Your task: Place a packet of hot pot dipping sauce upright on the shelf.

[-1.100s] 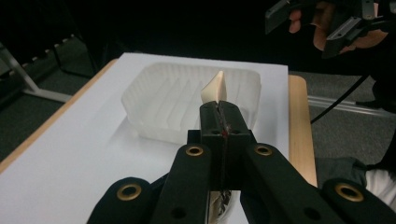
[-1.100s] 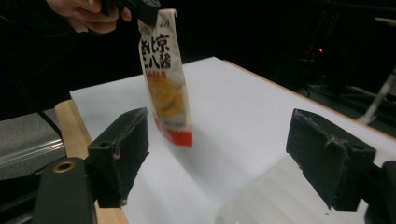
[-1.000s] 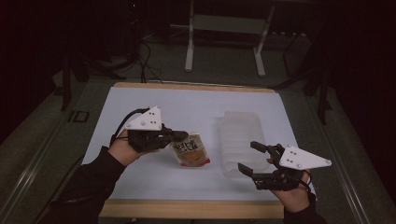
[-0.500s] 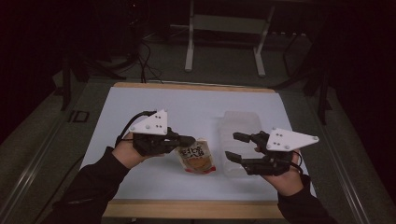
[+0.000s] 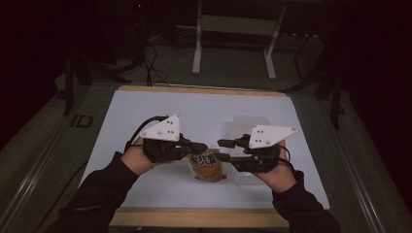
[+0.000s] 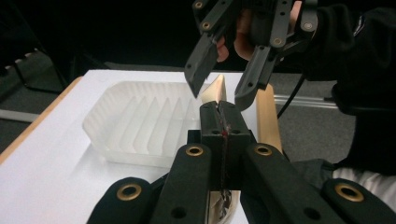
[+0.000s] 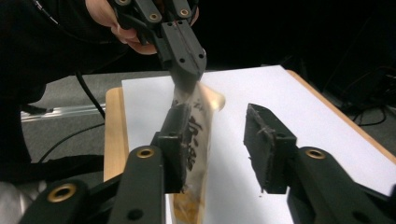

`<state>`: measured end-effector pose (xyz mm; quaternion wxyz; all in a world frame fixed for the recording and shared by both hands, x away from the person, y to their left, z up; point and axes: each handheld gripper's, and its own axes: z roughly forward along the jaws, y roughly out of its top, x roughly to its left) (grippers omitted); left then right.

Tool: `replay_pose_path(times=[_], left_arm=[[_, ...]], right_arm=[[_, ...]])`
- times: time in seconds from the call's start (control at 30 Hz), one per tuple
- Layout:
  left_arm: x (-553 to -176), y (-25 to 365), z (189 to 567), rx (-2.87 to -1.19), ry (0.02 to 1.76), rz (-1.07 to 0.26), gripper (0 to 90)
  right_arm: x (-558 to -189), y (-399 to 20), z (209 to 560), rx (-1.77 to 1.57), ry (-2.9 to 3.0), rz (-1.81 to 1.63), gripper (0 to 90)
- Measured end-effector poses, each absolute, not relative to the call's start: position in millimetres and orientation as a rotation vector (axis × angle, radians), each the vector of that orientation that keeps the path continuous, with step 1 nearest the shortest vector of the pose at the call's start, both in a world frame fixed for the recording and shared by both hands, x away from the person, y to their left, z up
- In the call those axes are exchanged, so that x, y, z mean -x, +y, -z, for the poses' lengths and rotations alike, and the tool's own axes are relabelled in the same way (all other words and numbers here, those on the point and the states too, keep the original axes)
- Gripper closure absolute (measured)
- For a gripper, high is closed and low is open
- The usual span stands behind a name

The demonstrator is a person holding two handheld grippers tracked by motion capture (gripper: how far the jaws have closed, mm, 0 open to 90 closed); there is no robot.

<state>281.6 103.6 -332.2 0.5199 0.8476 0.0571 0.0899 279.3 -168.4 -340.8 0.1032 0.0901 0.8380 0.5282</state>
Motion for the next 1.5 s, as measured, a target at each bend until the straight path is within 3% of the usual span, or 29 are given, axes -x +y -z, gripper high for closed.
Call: replay_pose_path(times=[0.43,0.8,1.07,1.43,1.5], left_arm=[[-285.0,99.0,332.9,-2.038,0.151,-0.224,90.0],[-282.8,97.3,327.3,-2.015,0.139,-0.266,88.0],[-282.4,110.3,318.1,-1.915,0.186,-0.301,75.8],[-276.3,132.1,315.7,-1.854,0.294,-0.294,39.7],[-275.5,136.2,317.3,-1.854,0.303,-0.3,36.9]], right_arm=[[-290.8,-164.0,343.4,-0.269,2.57,-1.565,88.5],[-291.3,-166.4,333.9,-0.248,2.571,-1.558,90.0],[-294.4,-176.4,324.7,-0.264,2.541,-1.588,90.0],[-302.7,-204.1,315.1,-0.342,2.474,-1.575,90.0],[-304.1,-208.0,314.9,-0.353,2.472,-1.566,90.0]])
